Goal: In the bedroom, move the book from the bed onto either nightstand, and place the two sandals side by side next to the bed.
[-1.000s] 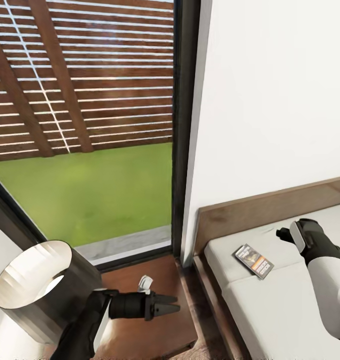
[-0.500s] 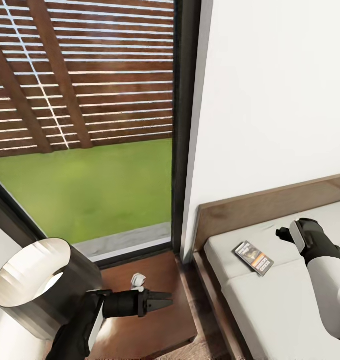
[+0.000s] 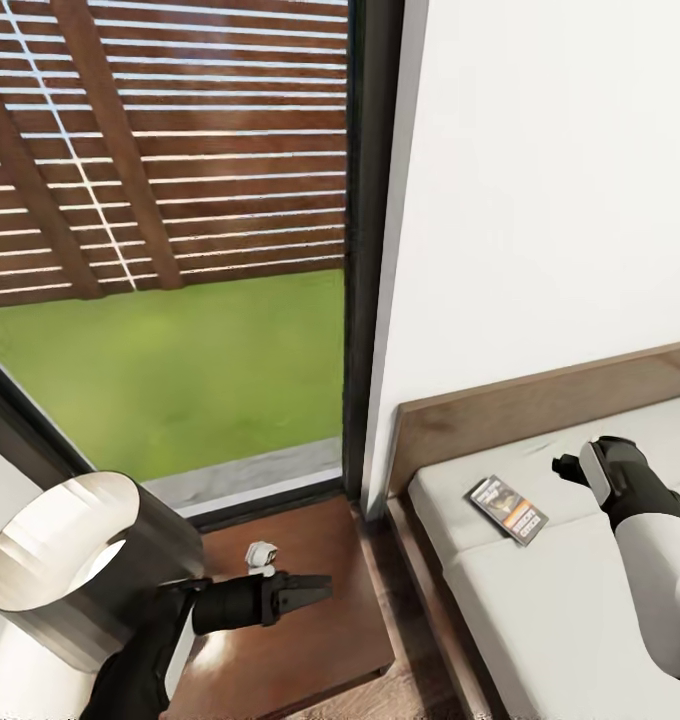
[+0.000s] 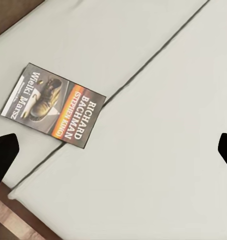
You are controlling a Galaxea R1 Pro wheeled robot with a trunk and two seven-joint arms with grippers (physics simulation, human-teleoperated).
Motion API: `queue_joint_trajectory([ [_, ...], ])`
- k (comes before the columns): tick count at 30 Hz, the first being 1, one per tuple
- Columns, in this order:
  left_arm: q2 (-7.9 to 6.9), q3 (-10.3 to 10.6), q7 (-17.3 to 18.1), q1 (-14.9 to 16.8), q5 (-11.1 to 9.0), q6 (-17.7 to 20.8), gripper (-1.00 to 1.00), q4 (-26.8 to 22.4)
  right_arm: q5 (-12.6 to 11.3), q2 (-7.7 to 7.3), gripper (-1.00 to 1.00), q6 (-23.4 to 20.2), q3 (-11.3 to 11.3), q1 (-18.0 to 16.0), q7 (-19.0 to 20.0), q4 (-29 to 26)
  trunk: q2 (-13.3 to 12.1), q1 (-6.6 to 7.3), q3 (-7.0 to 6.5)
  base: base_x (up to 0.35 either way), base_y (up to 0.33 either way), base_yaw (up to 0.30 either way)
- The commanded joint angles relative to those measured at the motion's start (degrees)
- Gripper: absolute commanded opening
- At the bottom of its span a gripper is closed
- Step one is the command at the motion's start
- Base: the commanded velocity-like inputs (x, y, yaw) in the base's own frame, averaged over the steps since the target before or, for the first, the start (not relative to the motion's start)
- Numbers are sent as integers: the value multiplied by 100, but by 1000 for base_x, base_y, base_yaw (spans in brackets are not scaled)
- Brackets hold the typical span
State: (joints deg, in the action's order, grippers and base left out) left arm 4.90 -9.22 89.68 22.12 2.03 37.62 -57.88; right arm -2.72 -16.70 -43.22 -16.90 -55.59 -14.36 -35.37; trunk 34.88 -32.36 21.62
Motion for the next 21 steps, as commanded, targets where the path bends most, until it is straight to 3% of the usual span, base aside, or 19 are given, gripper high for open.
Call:
queue_joint_trajectory([
  [1,4,-9,32,3,7,49,100,0,-32,0,100,-20,-6,-2,-26,-5,7,-1,17,0,0,0],
  [21,18,9,32,3,-21,15,100,12,-27,0,100,-48,3,-1,-33,-242,7,-1,200,0,0,0],
])
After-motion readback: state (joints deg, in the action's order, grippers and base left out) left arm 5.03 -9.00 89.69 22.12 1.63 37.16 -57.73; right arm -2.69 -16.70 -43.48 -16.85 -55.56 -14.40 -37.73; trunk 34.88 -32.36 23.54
